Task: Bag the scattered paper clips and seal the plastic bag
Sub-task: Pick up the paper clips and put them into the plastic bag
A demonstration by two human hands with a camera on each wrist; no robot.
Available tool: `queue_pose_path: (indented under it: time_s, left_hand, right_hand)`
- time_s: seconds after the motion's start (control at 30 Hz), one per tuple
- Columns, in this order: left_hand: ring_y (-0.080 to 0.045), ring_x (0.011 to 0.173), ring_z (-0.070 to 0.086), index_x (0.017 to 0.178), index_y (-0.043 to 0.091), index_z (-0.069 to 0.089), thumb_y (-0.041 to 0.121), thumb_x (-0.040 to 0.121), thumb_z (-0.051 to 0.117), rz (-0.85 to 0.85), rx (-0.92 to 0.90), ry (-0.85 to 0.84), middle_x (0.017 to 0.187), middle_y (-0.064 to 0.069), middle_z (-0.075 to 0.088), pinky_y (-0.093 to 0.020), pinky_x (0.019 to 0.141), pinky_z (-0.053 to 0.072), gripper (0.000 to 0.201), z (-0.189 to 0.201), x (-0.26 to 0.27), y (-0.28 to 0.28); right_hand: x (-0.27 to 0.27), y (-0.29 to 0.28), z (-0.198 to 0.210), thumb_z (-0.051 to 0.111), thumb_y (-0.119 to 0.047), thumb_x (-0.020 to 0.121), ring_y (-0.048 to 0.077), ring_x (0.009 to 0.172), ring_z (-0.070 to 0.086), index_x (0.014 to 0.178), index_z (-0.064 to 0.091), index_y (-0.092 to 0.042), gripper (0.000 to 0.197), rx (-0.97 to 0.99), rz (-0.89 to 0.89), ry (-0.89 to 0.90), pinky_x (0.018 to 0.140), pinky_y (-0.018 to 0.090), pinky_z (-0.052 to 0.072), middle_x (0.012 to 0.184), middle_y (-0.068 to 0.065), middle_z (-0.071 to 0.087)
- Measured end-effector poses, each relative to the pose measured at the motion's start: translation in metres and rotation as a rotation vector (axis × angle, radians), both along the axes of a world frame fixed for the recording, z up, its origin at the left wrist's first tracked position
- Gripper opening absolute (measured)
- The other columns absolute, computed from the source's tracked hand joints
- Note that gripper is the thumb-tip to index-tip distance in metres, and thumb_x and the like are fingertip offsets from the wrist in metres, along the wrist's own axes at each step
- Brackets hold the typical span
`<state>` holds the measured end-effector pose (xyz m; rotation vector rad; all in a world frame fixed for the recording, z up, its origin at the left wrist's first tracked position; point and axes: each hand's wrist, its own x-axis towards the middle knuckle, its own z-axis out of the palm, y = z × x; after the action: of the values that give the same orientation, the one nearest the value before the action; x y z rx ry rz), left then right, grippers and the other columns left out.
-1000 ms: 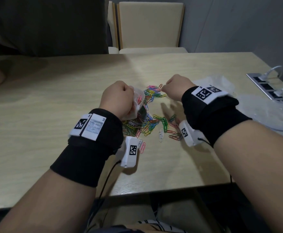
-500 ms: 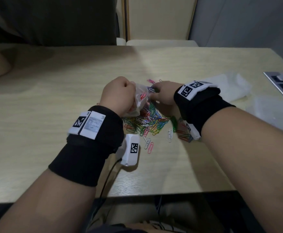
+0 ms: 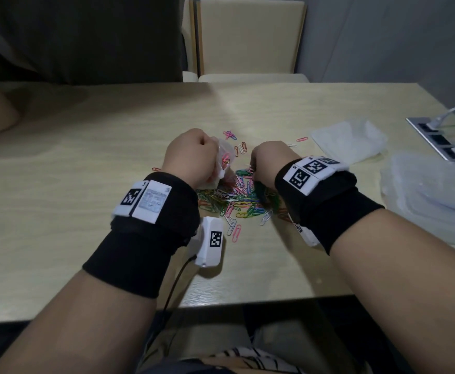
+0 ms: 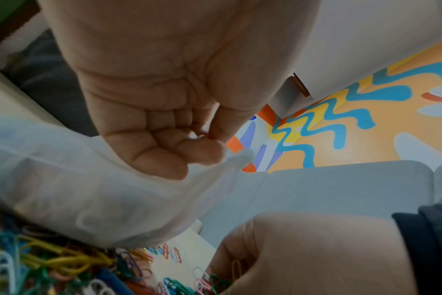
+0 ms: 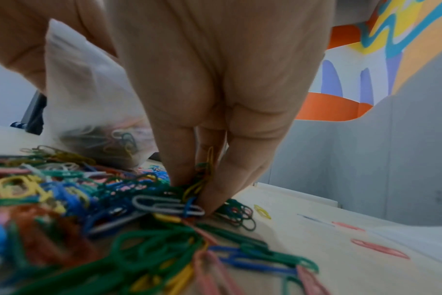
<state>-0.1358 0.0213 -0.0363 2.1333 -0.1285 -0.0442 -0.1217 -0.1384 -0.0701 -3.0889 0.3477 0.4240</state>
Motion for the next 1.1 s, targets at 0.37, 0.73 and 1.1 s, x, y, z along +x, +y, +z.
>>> queue_pose_path:
  time_s: [0.37, 0.73, 1.1]
  left_hand:
    - [-0.04, 0.088, 0.068, 0.073, 0.014, 0.058, 0.028, 0.089, 0.049, 0.007, -0.008, 0.046, 0.088, -0.021, 0.071, -0.053, 0.082, 0.057, 0.023, 0.006, -0.011, -0.005]
    - [-0.04, 0.082, 0.071, 0.066, 0.016, 0.053, 0.025, 0.087, 0.053, 0.003, -0.128, 0.137, 0.081, -0.02, 0.07, -0.056, 0.077, 0.059, 0.023, 0.014, -0.019, -0.013]
    - [-0.019, 0.05, 0.06, 0.078, 0.008, 0.048, 0.01, 0.099, 0.046, -0.005, -0.219, 0.217, 0.077, -0.02, 0.063, -0.024, 0.045, 0.051, 0.022, 0.021, -0.026, -0.018]
  right_hand:
    - [-0.036, -0.01, 0.051, 0.076, -0.014, 0.08, 0.031, 0.089, 0.07, 0.073, 0.066, -0.013, 0.013, 0.837, -0.279, -0.371, 0.085, 0.041, 0.057, 0.09, 0.013, 0.07]
    - [-0.039, 0.022, 0.048, 0.063, -0.004, 0.091, 0.024, 0.071, 0.064, 0.067, 0.06, -0.009, 0.024, 1.445, -0.485, -0.418, 0.077, 0.035, 0.06, 0.078, 0.011, 0.061]
    - [-0.044, 0.023, 0.073, 0.045, -0.002, 0.094, 0.03, 0.097, 0.066, 0.108, 0.06, -0.008, 0.021, 0.992, -0.133, -0.216, 0.088, 0.044, 0.057, 0.108, 0.013, 0.064]
